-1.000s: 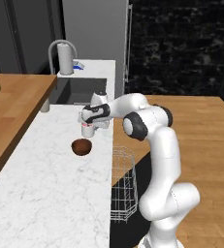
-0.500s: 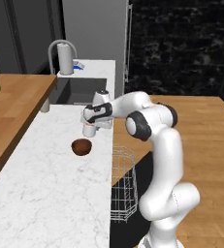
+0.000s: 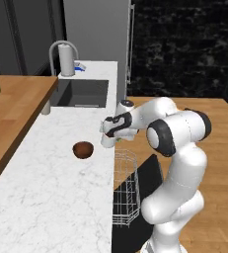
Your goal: Pick up the cup and bowl from the counter, place them in the dishwasher, and close the dishwasher door.
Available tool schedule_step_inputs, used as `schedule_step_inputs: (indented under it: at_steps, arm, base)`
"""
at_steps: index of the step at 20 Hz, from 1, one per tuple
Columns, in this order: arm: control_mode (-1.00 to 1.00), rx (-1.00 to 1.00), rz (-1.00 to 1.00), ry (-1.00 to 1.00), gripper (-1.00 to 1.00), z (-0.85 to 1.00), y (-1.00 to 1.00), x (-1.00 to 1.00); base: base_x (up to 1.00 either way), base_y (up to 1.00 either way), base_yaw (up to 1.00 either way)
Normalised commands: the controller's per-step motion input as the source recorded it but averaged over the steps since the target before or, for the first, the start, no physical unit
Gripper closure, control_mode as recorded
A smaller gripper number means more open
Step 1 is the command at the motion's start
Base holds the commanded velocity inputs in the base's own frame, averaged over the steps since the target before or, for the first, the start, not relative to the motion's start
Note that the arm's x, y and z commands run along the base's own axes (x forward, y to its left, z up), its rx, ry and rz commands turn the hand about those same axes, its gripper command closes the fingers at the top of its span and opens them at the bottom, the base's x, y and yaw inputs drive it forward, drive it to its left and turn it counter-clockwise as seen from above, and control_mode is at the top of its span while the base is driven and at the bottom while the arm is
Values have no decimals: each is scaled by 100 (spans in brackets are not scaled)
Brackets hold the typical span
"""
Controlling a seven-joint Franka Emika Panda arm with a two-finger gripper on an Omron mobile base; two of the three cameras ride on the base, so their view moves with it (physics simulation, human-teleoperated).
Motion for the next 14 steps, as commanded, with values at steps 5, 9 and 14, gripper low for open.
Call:
schedule_step_inputs:
  at_steps: [5, 9, 14]
  arm:
    - [-100, 14, 0, 0, 100, 27, -92, -79]
    - [-100, 6, 0, 9, 100, -9, -78, -32]
    - [-100, 0, 0, 15, 100, -26, -45, 0]
  base:
    - [0, 0, 0]
    - [0, 0, 0]
    - [0, 0, 0]
